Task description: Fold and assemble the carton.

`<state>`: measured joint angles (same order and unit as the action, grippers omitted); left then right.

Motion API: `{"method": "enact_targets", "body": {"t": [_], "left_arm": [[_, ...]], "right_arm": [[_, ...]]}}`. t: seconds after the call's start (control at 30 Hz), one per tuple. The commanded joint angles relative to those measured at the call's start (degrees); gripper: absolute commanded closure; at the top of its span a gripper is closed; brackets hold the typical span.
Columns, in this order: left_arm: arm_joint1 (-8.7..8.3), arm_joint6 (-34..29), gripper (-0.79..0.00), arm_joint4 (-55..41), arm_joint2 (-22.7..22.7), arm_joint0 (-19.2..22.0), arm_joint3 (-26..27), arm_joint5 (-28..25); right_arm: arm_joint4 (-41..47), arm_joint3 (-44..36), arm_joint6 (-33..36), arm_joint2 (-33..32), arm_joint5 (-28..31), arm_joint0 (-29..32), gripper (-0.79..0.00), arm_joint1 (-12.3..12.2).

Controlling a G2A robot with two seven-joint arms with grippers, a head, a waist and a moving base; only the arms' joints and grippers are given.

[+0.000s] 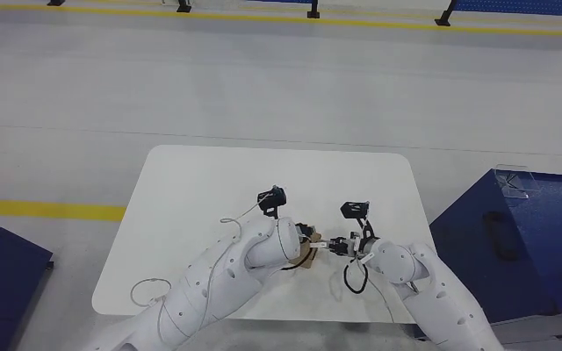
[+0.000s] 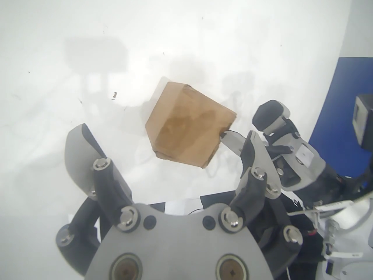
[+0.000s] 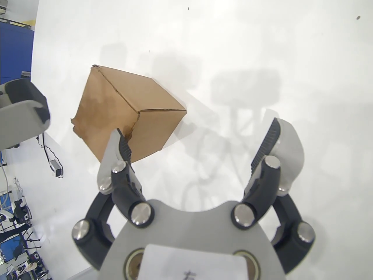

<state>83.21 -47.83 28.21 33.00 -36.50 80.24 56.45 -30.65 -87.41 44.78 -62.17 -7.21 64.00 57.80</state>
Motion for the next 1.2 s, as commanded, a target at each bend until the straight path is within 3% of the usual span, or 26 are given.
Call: {"method": "enact_targets", "body": {"t": [0.0, 0.37, 0.57, 0.67, 0.77, 0.83, 0.9, 1.07, 1.13, 1.17], "left_arm": [[0.03, 0.0, -0.785, 0.0, -0.1, 0.1, -0.2, 0.0], [0.0, 1.4, -0.785, -0.6, 0.7, -0.7, 0.6, -1.3], [-0.91, 14.9, -0.785, 9.9, -0.8, -7.8, 10.0, -1.6], [-1.67, 24.0, -0.785, 20.0, -4.2, -12.2, 14.5, -4.9], [-2.55, 34.1, -0.785, 30.5, -6.1, -16.7, 15.6, -7.0], [-2.61, 34.9, -0.785, 31.5, -6.3, -17.1, 15.7, -6.9], [-2.61, 34.9, -0.785, 31.5, -6.3, -17.1, 15.7, -6.9], [-2.61, 34.9, -0.785, 31.5, -6.3, -17.1, 15.7, -6.9], [-2.61, 34.9, -0.785, 31.5, -6.3, -17.1, 15.7, -6.9], [-2.69, 34.0, -0.785, 30.7, -6.6, -17.5, 15.7, -10.8]], "right_arm": [[-0.1, 0.1, 0.2, 0.1, -0.3, -0.2, -0.785, 0.1], [4.1, -0.9, -0.2, -2.1, -1.0, 0.5, -0.785, 0.4], [8.7, 0.5, -1.4, -4.5, -4.2, -0.2, -0.785, 0.7], [9.5, 0.8, -1.1, -4.7, -3.4, 0.1, -0.785, 0.7], [12.1, 1.6, -3.2, -6.9, -5.3, 0.1, -0.785, 0.7], [15.1, 2.5, -2.3, -8.0, -6.8, -0.2, -0.785, 0.8], [10.8, 2.3, -3.1, -7.0, -7.8, -0.4, -0.785, 0.7], [10.8, 2.3, -3.1, -7.0, -7.8, -0.4, -0.785, 0.7], [9.4, 2.5, -7.7, -7.5, -8.9, 0.0, -0.785, 0.8], [7.0, 2.3, -12.4, -7.3, -10.7, 0.4, -0.785, 1.0]]}}
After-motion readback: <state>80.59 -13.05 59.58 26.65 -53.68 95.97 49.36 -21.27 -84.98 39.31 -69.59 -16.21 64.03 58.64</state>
